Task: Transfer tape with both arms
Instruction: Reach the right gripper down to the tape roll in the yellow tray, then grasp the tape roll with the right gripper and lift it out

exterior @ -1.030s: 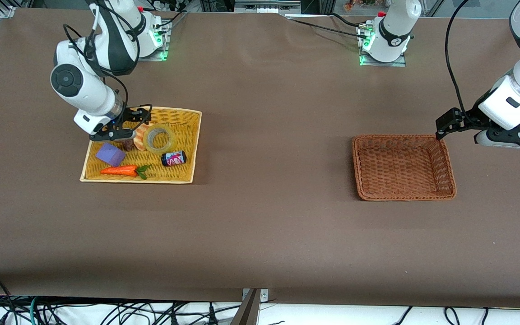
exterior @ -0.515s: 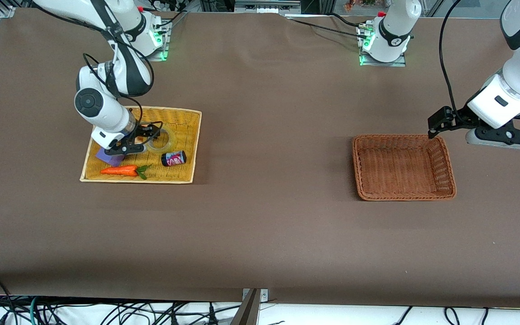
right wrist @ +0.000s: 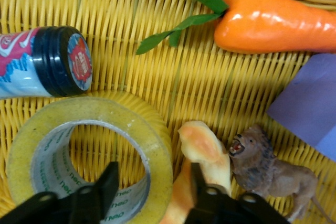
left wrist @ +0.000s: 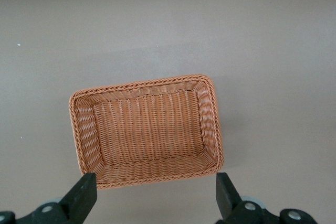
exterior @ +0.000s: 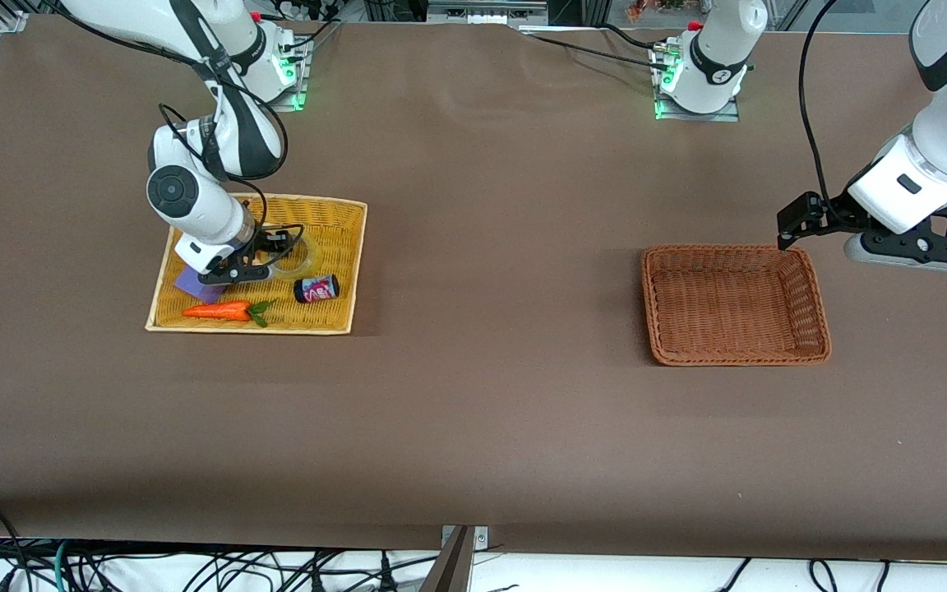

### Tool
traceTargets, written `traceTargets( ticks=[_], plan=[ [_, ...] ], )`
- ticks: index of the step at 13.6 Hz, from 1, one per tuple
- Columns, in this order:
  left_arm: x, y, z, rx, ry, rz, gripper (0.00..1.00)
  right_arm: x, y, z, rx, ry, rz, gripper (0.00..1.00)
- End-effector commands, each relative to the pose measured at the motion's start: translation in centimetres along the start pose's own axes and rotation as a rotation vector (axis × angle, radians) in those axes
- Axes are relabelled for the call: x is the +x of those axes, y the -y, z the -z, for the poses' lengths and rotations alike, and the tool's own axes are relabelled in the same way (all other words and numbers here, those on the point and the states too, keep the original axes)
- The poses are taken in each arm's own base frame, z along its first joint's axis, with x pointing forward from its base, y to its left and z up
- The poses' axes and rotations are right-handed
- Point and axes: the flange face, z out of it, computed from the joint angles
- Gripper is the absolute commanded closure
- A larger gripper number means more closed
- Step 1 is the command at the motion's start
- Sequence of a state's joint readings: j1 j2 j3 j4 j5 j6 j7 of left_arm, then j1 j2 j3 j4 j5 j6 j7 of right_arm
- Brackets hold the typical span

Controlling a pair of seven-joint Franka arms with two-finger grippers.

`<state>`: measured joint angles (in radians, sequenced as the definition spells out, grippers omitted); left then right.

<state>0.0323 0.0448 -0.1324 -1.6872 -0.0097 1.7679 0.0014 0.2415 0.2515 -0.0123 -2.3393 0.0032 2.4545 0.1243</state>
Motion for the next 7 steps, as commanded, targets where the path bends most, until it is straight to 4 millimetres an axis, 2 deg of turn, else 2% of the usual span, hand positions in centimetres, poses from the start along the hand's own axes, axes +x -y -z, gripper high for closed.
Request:
traceTargets(
  ticks=[1, 3, 5, 7],
  plan=[
    [0.2, -0.1, 0.6, -0.017, 0.004, 0.005, 0.0, 0.6, 0.7, 1.0, 0.006, -0.017, -0.035, 1.0],
    [0.2, -0.1, 0.6, -0.016, 0.004, 0.004, 0.0, 1.8, 1.4, 3.3, 0.011, -0.028, -0.033, 1.0],
    [0.2, -0.1, 0.6, -0.017, 0.004, 0.005, 0.0, 4.0, 2.3, 8.1, 0.005, 0.026, -0.034, 1.0],
    [0.2, -0.1, 0.6, -0.017, 0.004, 0.005, 0.0, 5.6, 4.9, 13.3, 0.025, 0.032, -0.006, 1.0]
  ],
)
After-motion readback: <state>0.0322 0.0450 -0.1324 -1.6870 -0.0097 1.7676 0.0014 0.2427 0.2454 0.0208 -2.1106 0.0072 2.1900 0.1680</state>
